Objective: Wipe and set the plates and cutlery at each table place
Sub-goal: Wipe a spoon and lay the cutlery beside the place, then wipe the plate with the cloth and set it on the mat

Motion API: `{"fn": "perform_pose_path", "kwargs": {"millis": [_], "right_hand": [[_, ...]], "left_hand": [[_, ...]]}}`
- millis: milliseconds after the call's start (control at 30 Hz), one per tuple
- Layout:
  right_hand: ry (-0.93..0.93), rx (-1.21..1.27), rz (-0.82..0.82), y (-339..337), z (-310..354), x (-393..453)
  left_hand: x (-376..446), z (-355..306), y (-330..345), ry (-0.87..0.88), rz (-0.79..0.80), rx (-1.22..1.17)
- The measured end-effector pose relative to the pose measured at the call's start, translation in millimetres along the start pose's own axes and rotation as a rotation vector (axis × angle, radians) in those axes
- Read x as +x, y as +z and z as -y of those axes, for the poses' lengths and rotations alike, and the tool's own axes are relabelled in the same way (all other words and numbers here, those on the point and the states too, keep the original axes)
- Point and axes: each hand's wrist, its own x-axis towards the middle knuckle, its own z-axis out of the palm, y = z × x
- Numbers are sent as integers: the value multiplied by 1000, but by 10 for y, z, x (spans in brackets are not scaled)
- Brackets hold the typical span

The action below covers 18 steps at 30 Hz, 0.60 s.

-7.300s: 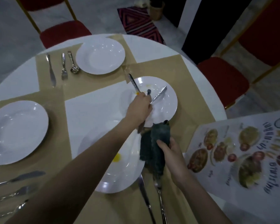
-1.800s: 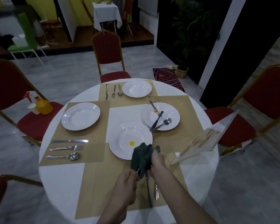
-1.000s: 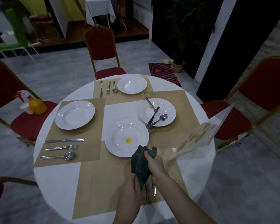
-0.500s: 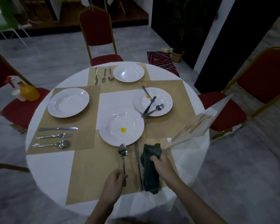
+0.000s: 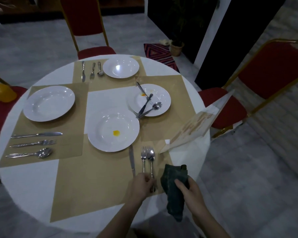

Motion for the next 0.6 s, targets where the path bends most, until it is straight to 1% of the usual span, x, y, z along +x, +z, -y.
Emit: {"fn": "perform_pose_path", "kwargs": {"millis": [133, 367, 500, 600], "right_hand": [[-7, 16, 30, -13, 51, 10], [-30, -15, 127, 84, 138, 108], [-37, -2, 160, 235, 152, 152], [-50, 14, 176, 382, 231, 187]], "left_hand": [[27, -46, -5, 75, -41, 48], [59, 48, -125, 204, 37, 181], [-2, 85, -249, 215, 108, 117], [-77, 137, -430, 189, 66, 17]]}}
